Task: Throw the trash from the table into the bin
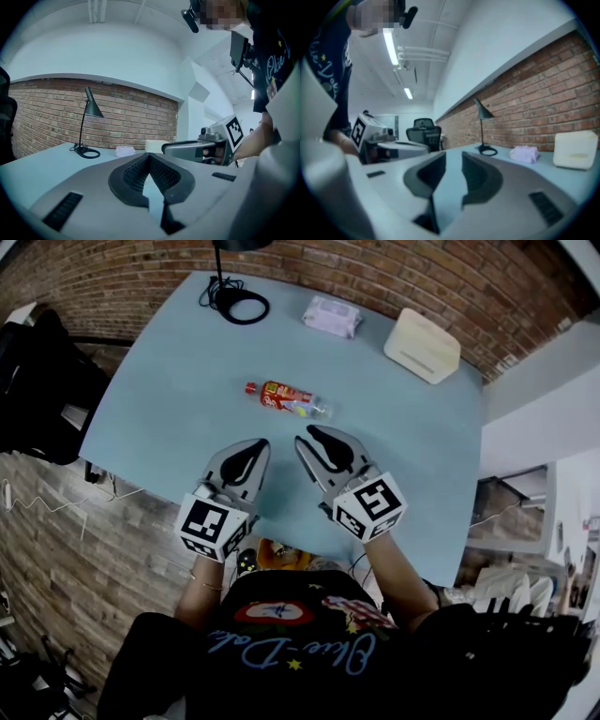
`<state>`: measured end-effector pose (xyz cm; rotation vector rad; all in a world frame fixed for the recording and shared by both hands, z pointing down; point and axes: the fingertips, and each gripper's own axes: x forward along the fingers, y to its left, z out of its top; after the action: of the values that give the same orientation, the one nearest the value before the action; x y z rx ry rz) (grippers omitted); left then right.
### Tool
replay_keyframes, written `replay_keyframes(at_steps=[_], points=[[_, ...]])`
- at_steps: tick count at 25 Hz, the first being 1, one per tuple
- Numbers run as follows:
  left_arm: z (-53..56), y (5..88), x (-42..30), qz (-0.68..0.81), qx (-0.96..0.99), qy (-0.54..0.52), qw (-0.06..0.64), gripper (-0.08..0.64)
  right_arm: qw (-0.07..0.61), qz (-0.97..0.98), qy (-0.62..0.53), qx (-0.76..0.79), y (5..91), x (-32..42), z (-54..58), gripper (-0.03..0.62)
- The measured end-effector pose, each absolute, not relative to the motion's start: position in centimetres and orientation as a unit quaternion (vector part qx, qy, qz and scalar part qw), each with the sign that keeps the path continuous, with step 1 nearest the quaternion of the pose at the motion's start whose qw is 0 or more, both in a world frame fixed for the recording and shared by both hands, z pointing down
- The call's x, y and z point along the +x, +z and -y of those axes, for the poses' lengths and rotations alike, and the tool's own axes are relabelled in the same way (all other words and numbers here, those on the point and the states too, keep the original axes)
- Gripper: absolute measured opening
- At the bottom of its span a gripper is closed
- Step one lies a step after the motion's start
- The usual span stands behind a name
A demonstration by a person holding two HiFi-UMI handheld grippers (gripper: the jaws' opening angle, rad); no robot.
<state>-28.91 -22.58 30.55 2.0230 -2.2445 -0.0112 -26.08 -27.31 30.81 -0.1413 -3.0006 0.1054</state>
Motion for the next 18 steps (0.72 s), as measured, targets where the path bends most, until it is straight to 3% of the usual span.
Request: replay_keyframes(at_steps=[4,12,18], points=[[23.2,30.8,-29.4,0.739,0.67,-0.002,0.064,0.008,0.101,0.993,-0.01,-0.055,32.0,-27.8,29.2,0.087],[23.0,30.9,-30.6,0.749,0.659,-0.004,0.075,0.008,0.172,0.974,-0.091,-0.113,35.0,-31.9,30.3,0.187],[21.7,31.2,-31.4,0.761,0.644,-0.007,0.085,0.008,0.23,0.958,-0.111,-0.129,38.6,-34.1,31.6,0.203]])
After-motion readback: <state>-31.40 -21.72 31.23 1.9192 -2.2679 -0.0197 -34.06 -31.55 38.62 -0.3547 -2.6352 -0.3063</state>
